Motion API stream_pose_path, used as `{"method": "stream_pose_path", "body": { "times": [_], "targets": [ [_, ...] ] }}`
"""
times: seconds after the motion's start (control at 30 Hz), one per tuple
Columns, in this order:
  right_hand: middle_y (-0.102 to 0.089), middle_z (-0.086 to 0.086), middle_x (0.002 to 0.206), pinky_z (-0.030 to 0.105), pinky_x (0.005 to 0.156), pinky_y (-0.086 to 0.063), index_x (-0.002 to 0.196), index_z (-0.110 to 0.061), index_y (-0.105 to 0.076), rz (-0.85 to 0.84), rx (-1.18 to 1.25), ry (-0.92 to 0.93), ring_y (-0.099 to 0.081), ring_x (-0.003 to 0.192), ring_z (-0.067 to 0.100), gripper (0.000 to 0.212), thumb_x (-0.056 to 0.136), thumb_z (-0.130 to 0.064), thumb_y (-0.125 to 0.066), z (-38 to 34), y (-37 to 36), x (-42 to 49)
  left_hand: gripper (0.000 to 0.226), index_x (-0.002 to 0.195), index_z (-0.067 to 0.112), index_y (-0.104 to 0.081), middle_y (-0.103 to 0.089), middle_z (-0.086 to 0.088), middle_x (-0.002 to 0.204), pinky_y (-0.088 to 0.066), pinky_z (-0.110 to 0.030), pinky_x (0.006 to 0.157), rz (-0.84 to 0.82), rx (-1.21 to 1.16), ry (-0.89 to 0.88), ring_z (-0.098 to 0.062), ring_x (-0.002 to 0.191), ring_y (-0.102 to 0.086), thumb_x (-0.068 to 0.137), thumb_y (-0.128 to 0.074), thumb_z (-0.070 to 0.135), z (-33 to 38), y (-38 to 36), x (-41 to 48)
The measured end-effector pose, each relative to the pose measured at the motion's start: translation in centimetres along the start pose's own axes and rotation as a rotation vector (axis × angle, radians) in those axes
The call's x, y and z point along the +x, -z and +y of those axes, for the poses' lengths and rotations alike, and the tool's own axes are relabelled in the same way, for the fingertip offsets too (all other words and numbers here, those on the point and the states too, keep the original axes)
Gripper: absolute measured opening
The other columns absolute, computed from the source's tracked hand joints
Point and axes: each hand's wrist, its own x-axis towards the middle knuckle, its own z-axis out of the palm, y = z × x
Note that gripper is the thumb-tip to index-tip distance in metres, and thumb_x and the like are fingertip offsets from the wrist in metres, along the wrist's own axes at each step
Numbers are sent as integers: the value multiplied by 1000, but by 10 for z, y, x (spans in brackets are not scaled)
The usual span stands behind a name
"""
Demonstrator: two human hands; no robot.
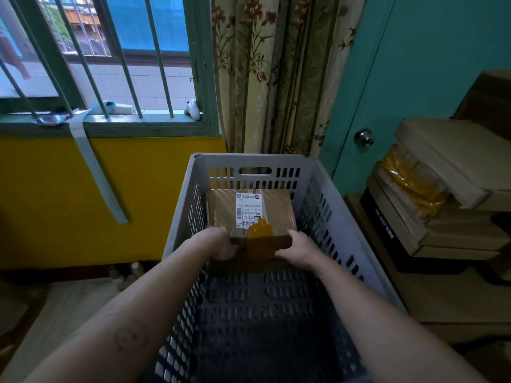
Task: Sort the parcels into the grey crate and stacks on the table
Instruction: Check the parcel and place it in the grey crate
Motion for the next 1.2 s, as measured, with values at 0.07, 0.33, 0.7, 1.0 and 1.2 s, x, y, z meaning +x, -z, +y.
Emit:
{"method": "stream_pose_path", "body": {
  "times": [0.07, 0.33, 0.7, 1.0, 1.2],
  "targets": [
    [-46, 12, 145, 41, 104, -48, 151, -19, -35, 38, -33, 9, -52, 125, 28, 80, 81, -32, -71, 1, 0, 0, 62, 154, 14, -31, -38, -14, 156, -33, -42, 118, 15, -17, 26, -33, 143, -37, 101, -53, 37, -3, -3, 6],
    [-43, 11, 142, 41, 102, -46, 150, -21, -32, 229, -148, 25, -49, 124, 31, 71, 88, -31, -65, -16, 17, -12, 58, 155, 12, -27, -34, -17, 158, -35, -41, 116, 81, -65, -24, -35, 144, -35, 103, -46, 30, -3, 7, 0],
    [-36, 11, 153, 37, 107, -41, 157, -22, -24, 134, -95, 62, -43, 135, 29, 80, 90, -34, -68, -24, 23, -22, 76, 159, 11, -15, -28, -18, 160, -37, -42, 115, 44, -158, 43, -35, 144, -34, 100, -53, 39, -6, 0, 8],
    [-32, 10, 158, 40, 116, -33, 159, -21, -6, -39, 195, -24, -34, 143, 29, 103, 85, -20, -78, -7, 11, -12, 111, 156, -1, 5, -33, -19, 156, -35, -40, 117, -48, -367, 178, -35, 143, -36, 87, -76, 30, 0, -2, 17],
    [-37, 12, 155, 43, 115, -36, 159, -17, -8, -91, 155, -50, -40, 139, 29, 105, 82, -25, -79, -5, 7, -11, 94, 155, 8, -21, -41, -15, 151, -40, -43, 114, -77, -341, 141, -33, 136, -44, 83, -76, 35, -5, -5, 20]
  ]
}}
